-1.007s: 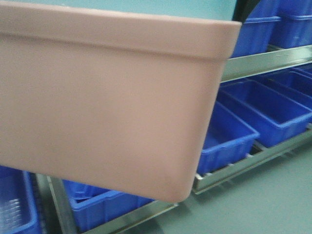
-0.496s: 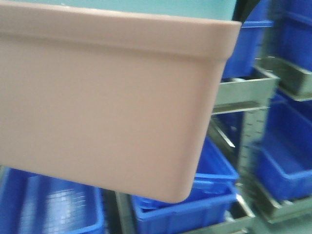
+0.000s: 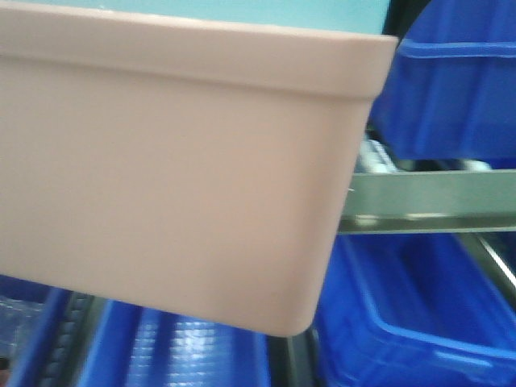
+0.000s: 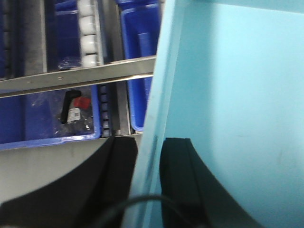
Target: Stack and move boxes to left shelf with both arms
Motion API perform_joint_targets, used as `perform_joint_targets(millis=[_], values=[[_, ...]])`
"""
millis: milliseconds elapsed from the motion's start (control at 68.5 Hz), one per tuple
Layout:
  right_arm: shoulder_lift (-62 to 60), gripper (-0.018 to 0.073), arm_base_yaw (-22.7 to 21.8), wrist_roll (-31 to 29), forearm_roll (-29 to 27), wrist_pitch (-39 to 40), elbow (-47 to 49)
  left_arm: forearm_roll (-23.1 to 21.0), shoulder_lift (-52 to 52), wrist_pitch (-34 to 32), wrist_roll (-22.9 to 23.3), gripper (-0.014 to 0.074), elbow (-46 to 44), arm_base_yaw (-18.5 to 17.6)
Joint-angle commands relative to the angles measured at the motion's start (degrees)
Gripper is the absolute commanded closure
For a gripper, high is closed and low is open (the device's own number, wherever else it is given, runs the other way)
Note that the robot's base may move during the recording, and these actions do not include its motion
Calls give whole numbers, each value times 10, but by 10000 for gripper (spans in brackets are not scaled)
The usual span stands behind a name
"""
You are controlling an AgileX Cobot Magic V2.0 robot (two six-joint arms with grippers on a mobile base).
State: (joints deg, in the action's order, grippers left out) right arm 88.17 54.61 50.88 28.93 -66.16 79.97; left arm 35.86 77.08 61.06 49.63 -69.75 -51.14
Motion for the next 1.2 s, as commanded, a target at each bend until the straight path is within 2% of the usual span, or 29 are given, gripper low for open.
perform_joint_targets(millis=[0,1182], values=[[-17,503,11,11,15,156,29,-54,-17,-147,-16,608,-25,-31],[-17,503,11,11,15,156,29,-54,-17,-147,-16,608,-25,-31]])
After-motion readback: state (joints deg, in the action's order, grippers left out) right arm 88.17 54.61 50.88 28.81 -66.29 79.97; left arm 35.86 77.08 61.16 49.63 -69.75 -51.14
